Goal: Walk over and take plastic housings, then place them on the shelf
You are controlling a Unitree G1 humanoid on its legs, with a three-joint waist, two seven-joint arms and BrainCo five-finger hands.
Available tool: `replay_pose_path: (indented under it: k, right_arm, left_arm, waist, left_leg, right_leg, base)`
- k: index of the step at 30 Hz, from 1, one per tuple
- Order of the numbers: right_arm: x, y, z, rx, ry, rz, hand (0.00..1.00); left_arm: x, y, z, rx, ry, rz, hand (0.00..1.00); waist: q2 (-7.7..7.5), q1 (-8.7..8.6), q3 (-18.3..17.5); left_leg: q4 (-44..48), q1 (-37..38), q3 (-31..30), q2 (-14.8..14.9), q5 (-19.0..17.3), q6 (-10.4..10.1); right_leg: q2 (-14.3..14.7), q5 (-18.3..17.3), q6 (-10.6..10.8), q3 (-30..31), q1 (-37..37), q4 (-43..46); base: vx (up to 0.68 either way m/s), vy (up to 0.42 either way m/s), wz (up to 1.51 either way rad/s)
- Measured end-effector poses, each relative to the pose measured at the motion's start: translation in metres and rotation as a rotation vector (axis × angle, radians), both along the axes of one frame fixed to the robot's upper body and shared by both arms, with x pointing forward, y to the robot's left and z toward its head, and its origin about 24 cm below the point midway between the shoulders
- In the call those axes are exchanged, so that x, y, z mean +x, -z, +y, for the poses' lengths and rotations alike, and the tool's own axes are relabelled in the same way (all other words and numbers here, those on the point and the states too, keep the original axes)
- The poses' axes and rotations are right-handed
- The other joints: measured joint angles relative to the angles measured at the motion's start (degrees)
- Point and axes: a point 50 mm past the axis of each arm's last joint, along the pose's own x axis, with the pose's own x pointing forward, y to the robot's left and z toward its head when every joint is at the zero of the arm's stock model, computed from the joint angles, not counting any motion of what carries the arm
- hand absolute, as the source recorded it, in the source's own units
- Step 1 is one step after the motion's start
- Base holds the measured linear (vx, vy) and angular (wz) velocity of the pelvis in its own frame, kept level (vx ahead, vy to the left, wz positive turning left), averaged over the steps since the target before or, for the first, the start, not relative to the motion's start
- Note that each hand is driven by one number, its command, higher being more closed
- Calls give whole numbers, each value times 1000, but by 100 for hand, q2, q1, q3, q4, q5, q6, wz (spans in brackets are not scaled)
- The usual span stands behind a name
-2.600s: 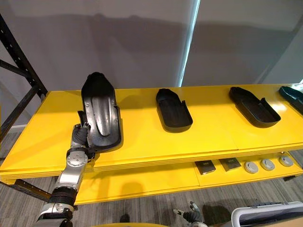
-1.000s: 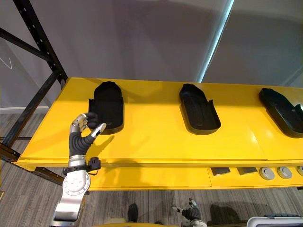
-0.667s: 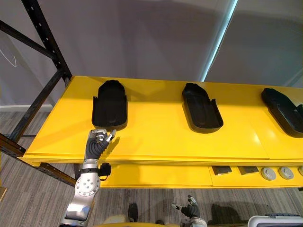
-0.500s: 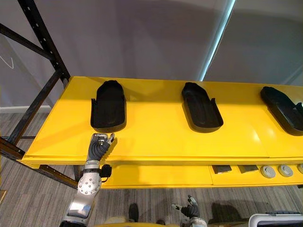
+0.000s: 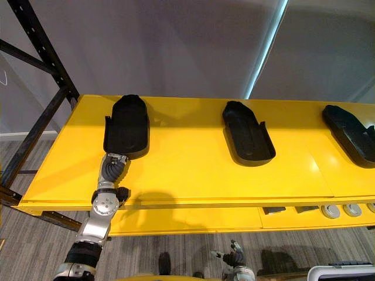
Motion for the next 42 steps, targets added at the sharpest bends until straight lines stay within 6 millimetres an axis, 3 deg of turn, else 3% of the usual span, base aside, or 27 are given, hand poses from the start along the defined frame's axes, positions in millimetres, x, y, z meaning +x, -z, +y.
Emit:
replay_pose_path:
  k: [5, 11, 15, 17, 19, 22, 24, 25, 28, 29, 30, 31, 32, 33, 34, 35, 36, 39, 42]
  right_arm:
    - [5, -1, -1, -3, -8, -8, 0]
    - [5, 1, 0, -1, -9, 5, 0]
    - [-2, 3, -1, -1, 0, 21, 0]
    - [-8, 4, 0, 2, 11, 36, 0]
    - [-11, 4, 0, 6, 25, 39, 0]
    - [-8, 0, 0, 7, 34, 5, 0]
    - [-1, -4, 1, 6, 34, -29, 0]
    - [3, -5, 1, 7, 31, -44, 0]
    - [13, -9, 4, 11, 21, -72, 0]
    - [13, -9, 9, 22, 17, -72, 0]
    - [14, -9, 9, 22, 15, -74, 0]
    - [16, -9, 7, 12, 3, -76, 0]
    - [16, -10, 4, 3, -4, -76, 0]
    - [18, -10, 8, 7, -28, -74, 0]
    - [21, -11, 14, 18, -46, -83, 0]
    - [22, -11, 15, 21, -49, -84, 0]
    - [24, -11, 17, 26, -51, -84, 0]
    - [23, -11, 17, 25, -51, -76, 0]
    - [20, -10, 16, 25, -47, -64, 0]
  left_arm:
    - [3, -2, 9, 3, -33, -5, 100]
    - [-1, -10, 5, 1, -21, -44, 100]
    - [-19, -52, -8, -3, 35, -244, 100]
    - [-39, -86, -14, -7, 66, -418, 100]
    - [-56, -108, -13, -8, 79, -536, 100]
    - [-93, -131, 16, -23, -54, -693, 100]
    - [-108, -131, 33, -32, -155, -715, 100]
    - [-117, -126, 44, -31, -232, -702, 100]
    - [-135, -103, 60, -67, -350, -602, 100]
    - [-136, -88, 64, -89, -381, -537, 100]
    - [-135, -80, 66, -99, -395, -498, 100]
    - [-138, -57, 70, -128, -441, -388, 100]
    - [-139, -47, 72, -142, -460, -341, 100]
    - [-144, -18, 76, -170, -496, -205, 0]
    - [-149, 10, 79, -208, -521, -67, 0]
    - [-151, 21, 79, -222, -529, -16, 0]
    - [-159, 46, 78, -256, -546, 110, 0]
    - [-187, 106, 63, -393, -586, 397, 0]
    - [-198, 132, 52, -453, -588, 529, 0]
  waist:
    - [-32, -120, 16]
    - [-67, -115, 38]
    - [-100, -98, 48]
    - [-98, -75, 49]
    - [-94, 20, 52]
    - [-34, 67, 91]
    - [7, 94, 117]
    - [43, 205, 142]
    - [44, 227, 191]
    - [-60, 206, 218]
    - [-52, 199, 229]
    - [33, 283, 217]
    - [72, 340, 218]
    - [97, 368, 190]
    - [-6, 347, 174]
    - [-43, 354, 174]
    - [-110, 348, 162]
    - [-77, 345, 163]
    - [-52, 338, 167]
  left_leg:
    - [-2, -1, -4, -14, -4, -2]
    - [0, -16, -39, -52, -4, 0]
    - [39, -54, -100, -90, 17, 32]
    - [42, -33, -212, -112, 19, 35]
    - [105, -57, -319, -122, 2, 54]
    - [214, -36, -438, -122, -109, 135]
    - [257, -37, -446, -121, -118, 138]
    - [285, -50, -446, -119, -124, 141]
    - [310, -62, -364, -143, -135, 123]
    - [684, -211, -262, -140, -198, 154]
    - [1209, -437, -246, -97, -322, 250]
    - [1960, -779, -236, 66, -841, 114]
    - [2071, -804, -210, 102, -978, 139]
    - [2036, -767, -136, 90, -1053, 113]
    - [1964, -756, -59, 73, -1059, 117]
    - [1930, -750, -5, 72, -1064, 109]
    - [1846, -720, 74, 47, -1063, 111]
    - [1996, -666, 228, 36, -1137, 193]
    - [2019, -662, 277, -4, -1190, 258]
  right_leg:
    - [-9, -29, -20, -5, -1, 0]
    - [-43, -32, -20, -41, 0, -5]
    - [-66, 4, -65, -70, -1, 0]
    - [-75, 14, -79, -167, 98, -5]
    - [-74, 19, -83, -249, 133, 11]
    - [-73, 19, -83, -382, 251, 36]
    - [-76, 18, -83, -416, 279, 46]
    - [-80, 14, -83, -463, 284, 72]
    - [-152, -137, -104, -676, 266, 117]
    - [-221, -203, -105, -769, 243, 122]
    - [-238, -209, -96, -849, 238, 153]
    - [-159, -242, -80, -876, 221, 239]
    - [-121, -250, -70, -863, 240, 264]
    - [-155, -261, -71, -829, 238, 300]
    - [-195, -260, -73, -843, 210, 312]
    - [-198, -259, -74, -839, 191, 316]
    - [-255, -269, -72, -833, 171, 306]
    - [-331, -303, -35, -805, 205, 415]
    - [-391, -343, 27, -805, 190, 456]
  base:
    - [0, 0, 0]
    - [16, -10, 3]
    - [58, -14, 7]
    - [54, -27, 26]
    - [28, -33, 32]
    - [-15, -34, 26]
    - [-53, -24, 11]
    - [-85, -25, 7]
    - [-92, -19, 29]
    - [-44, 13, 44]
    - [-23, 9, 37]
    - [-3, -7, 10]
    - [-25, 28, -15]
    - [-35, 60, -11]
    - [-20, 69, -6]
    - [-1, 48, 4]
    - [13, 70, -4]
    - [24, 94, -20]
    - [27, 80, -7]
